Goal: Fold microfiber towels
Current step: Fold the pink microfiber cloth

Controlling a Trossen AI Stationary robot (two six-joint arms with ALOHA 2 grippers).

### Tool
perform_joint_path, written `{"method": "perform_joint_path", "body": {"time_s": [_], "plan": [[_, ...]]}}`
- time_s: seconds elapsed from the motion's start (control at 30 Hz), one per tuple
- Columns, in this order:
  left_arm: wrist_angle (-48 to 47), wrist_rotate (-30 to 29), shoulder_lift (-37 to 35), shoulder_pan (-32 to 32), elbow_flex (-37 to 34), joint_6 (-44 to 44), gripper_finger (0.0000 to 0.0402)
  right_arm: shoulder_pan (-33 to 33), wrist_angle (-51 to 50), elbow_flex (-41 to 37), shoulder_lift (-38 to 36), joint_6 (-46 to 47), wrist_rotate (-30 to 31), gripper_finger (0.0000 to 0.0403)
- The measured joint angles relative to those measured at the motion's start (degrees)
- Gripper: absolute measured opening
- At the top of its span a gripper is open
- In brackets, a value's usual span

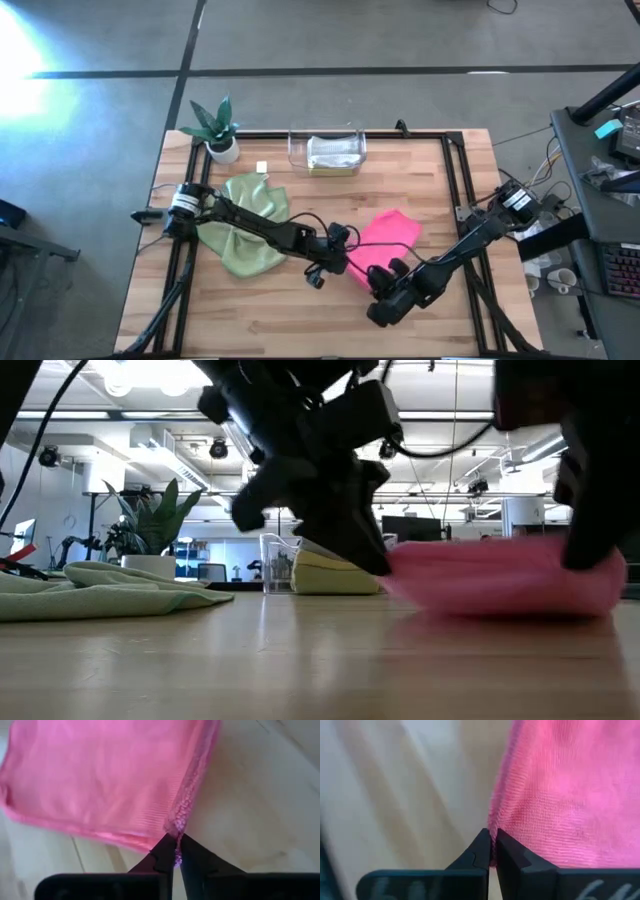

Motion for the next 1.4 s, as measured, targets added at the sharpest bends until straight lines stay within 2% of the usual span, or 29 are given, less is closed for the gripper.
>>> {"method": "perform_joint_path", "body": {"time_s": [0.1, 0.37, 0.47, 0.67, 0.87, 1.0, 1.4], "plan": [[-3.0, 0.1, -1.2, -1.1, 0.0, -3.0, 0.0002, 0.0, 0.4, 2.7, 1.3, -0.6, -1.7, 0.0009], [-6.4, -0.3, -5.0, -4.9, 0.6, -3.8, 0.0001, 0.1, -2.1, 10.0, 3.1, -0.9, -3.4, 0.0009], [-6.5, -1.7, -6.8, -5.3, 1.1, -3.8, 0.0001, 0.1, -7.5, 12.6, 3.1, 1.0, -2.8, 0.0009], [-5.7, -5.4, -7.6, -3.9, 2.5, -3.4, 0.0000, 0.1, -25.2, 18.2, 3.1, 8.0, 0.0, 0.0009], [-1.0, -9.4, -6.8, -0.5, 3.1, -5.8, 0.0000, -0.7, -42.9, 21.1, 3.0, 24.2, 2.7, 0.0009], [2.2, -9.5, -6.0, 2.2, 3.1, -6.8, 0.0000, -1.6, -51.2, 20.6, 2.9, 32.8, 3.4, 0.0009], [7.9, -9.2, -3.6, 6.9, 2.9, -6.6, 0.0000, -6.4, -52.3, 18.2, 3.0, 35.8, 0.7, 0.0008]]}}
